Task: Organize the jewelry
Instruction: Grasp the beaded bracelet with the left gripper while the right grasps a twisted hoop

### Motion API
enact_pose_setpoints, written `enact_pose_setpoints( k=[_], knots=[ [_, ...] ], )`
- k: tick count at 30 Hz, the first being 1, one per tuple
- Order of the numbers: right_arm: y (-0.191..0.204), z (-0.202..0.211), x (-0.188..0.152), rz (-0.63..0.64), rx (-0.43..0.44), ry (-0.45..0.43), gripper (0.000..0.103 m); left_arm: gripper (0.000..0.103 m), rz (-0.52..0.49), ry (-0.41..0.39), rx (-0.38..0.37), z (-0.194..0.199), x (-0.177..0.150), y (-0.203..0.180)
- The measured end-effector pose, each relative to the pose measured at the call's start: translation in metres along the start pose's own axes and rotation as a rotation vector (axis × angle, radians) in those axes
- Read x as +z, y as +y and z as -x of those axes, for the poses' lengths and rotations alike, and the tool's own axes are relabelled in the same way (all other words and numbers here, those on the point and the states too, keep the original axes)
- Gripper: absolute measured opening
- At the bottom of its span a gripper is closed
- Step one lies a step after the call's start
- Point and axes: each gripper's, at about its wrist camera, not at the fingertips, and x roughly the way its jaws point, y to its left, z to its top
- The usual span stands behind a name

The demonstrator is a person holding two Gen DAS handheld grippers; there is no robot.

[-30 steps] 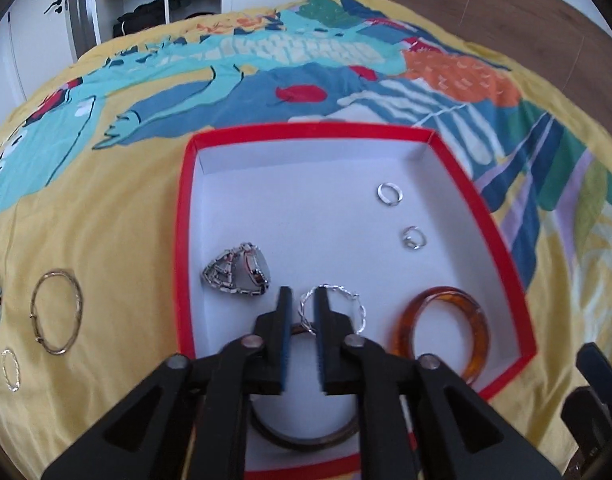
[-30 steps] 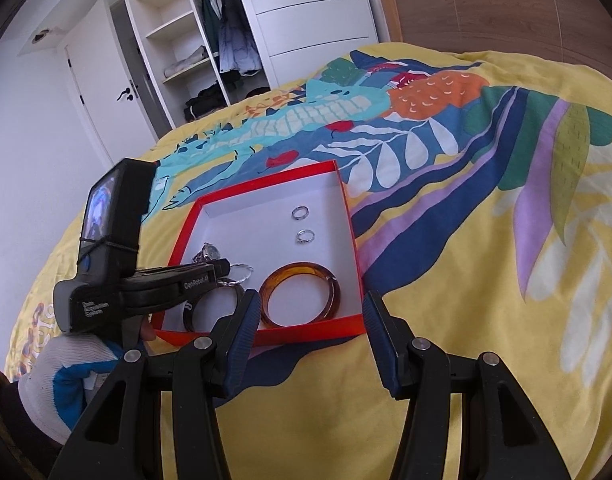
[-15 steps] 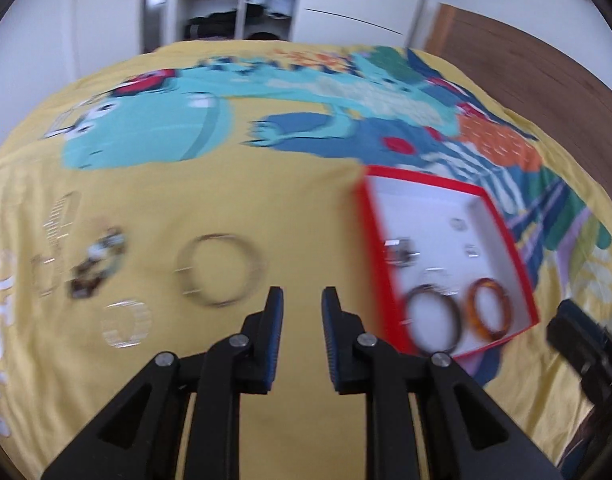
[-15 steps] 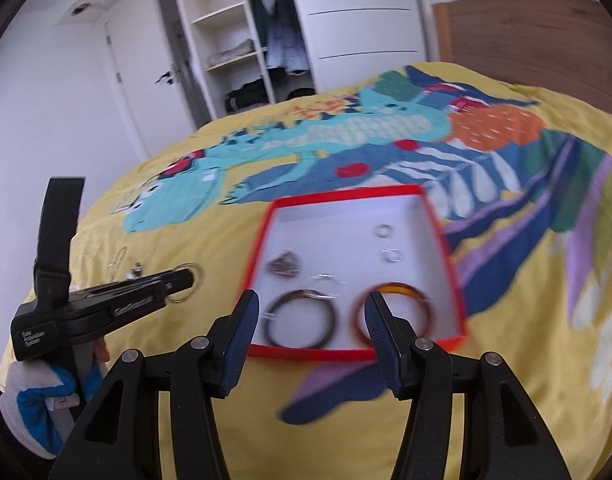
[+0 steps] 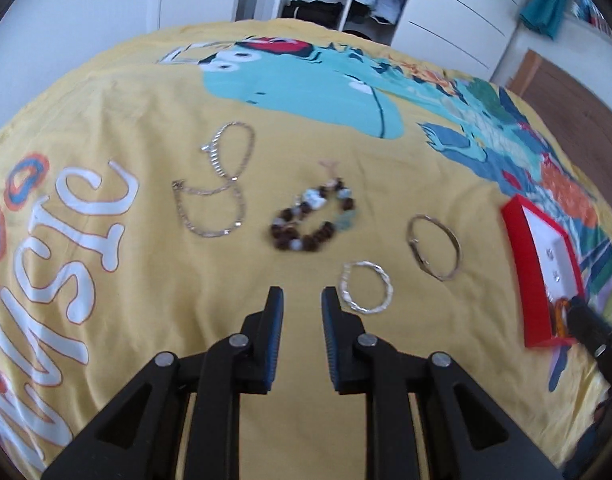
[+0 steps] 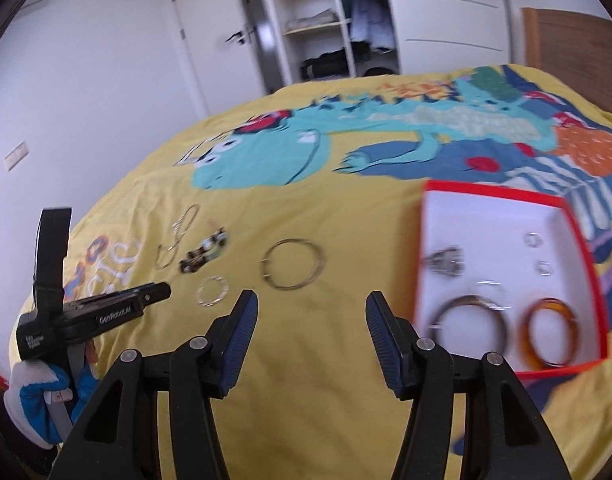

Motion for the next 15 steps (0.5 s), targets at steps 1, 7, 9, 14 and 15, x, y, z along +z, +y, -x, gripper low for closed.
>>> enact_pose_setpoints(
  k=[1, 7, 9, 14, 15],
  knots=[
    [0.007, -0.009, -0.001, 0.004, 0.018, 0.015, 0.056, 0.019, 0.027, 0.005, -0.015, -0.002, 0.001, 0.007],
    [0.029, -0.050, -0.008, 0.016, 0.084, 0.079, 0.056, 0.019, 0.143, 0.027, -0.104, -0.020, 0.015, 0.029],
    [0.035, -0.065, -0.011, 0.023, 0.102, 0.099, 0.056, 0.019, 0.169, 0.029, -0.122, -0.028, 0.021, 0.032],
    [0.043, -0.093, -0.009, 0.035, 0.135, 0.119, 0.056, 0.019, 0.225, 0.040, -0.125, -0.048, 0.033, 0.033],
    [0.044, -0.097, -0.008, 0.038, 0.139, 0.123, 0.056, 0.019, 0.234, 0.043, -0.122, -0.052, 0.034, 0.035]
  ],
)
